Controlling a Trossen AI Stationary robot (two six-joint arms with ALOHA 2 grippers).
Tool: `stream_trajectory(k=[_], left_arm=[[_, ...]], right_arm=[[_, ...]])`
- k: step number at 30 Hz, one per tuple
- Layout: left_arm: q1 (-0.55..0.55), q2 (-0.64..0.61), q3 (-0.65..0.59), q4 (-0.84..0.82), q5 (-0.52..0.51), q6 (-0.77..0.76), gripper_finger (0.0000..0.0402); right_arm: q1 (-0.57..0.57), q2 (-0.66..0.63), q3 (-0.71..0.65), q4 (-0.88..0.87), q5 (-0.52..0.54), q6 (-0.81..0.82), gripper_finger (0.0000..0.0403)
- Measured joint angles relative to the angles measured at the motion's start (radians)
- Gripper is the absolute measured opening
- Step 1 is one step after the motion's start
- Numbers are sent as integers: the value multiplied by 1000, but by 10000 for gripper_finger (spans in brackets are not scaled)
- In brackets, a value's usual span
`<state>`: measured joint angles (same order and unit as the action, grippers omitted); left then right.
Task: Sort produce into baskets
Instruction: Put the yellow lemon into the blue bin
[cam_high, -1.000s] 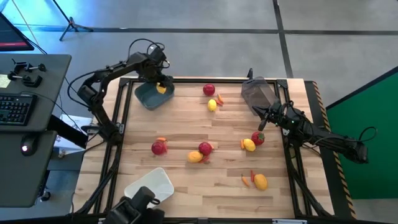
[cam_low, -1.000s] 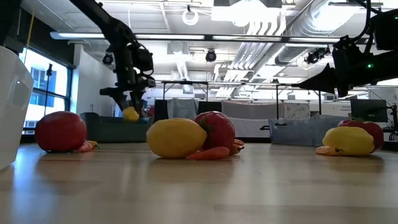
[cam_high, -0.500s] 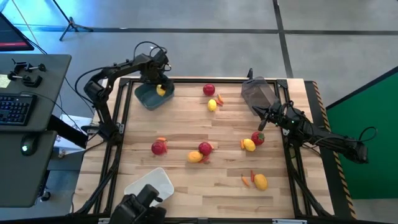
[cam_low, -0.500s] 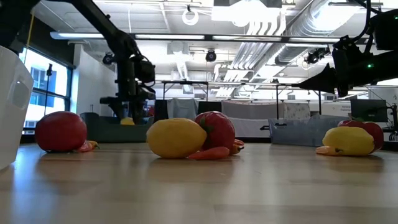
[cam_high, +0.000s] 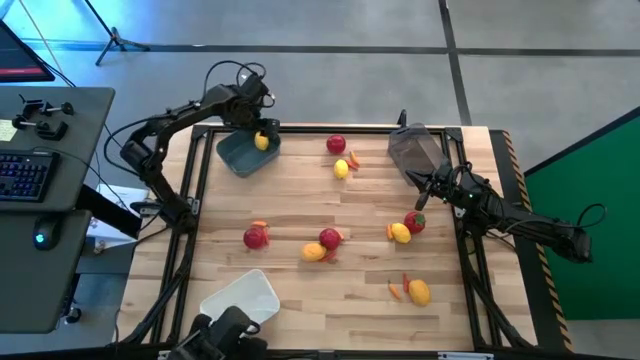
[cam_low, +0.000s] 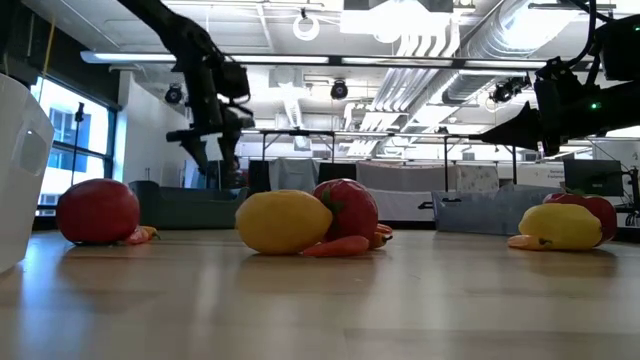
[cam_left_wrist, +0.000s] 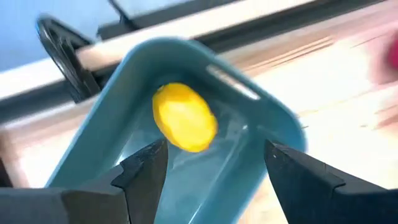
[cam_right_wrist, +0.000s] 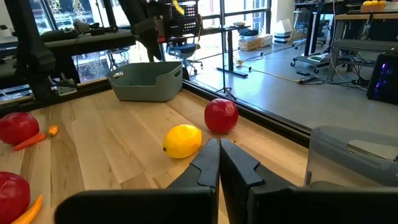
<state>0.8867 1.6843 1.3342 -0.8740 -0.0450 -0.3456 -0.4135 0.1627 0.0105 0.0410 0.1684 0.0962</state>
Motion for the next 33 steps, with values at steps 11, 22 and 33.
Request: stream_trajectory(k=[11, 22, 33], left_arm=[[-94, -173, 0, 34, 14, -56, 243], [-156, -234, 0, 147, 7, -7, 243], [-164, -245, 0, 90, 123, 66, 243]], right_arm=[[0, 0, 0, 0, 0, 0, 0], [0, 0, 0, 0, 0, 0, 0], [0, 0, 0, 0, 0, 0, 0]])
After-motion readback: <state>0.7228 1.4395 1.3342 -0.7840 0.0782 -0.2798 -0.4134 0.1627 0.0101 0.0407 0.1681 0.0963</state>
